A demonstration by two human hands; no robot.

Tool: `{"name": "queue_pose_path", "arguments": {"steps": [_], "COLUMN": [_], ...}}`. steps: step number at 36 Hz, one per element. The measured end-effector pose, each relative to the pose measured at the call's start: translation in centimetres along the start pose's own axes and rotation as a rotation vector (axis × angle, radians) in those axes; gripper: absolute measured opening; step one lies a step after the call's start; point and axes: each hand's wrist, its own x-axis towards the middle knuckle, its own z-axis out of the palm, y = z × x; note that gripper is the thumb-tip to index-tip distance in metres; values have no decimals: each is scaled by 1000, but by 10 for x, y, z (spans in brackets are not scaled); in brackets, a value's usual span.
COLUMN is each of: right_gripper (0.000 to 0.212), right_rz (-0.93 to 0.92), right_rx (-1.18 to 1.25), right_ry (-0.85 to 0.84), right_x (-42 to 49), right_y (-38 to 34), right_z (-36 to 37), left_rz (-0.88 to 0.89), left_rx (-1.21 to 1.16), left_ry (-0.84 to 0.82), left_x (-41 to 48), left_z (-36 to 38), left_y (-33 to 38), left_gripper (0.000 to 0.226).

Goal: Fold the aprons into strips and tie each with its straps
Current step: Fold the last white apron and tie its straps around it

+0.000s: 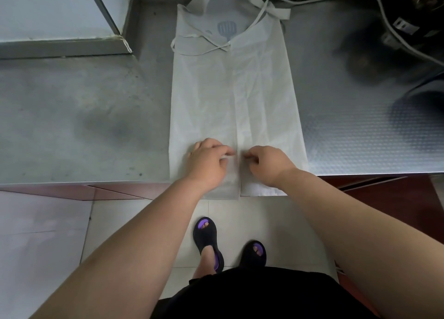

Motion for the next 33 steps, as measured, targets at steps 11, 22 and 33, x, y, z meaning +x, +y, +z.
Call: {"name": "queue_pose_path", "arguments": {"steps": [11,22,33], "right_gripper": [61,63,48], "right_rz": [61,32,-93], "right_rx": [-399,-391,-329], "right_ry": [19,92,129], "right_x": [8,59,31], "right_y": [10,3,1], "right_z": [10,-26,-21], "left_rz": [-188,-134,-68], "left_rx": [277,310,321], "left_ry": [-219,-133,-106], "left_x": [0,60,34], "left_z": [8,-19,-11], "left_y": [-16,-24,-35], "left_gripper": [55,57,64]}}
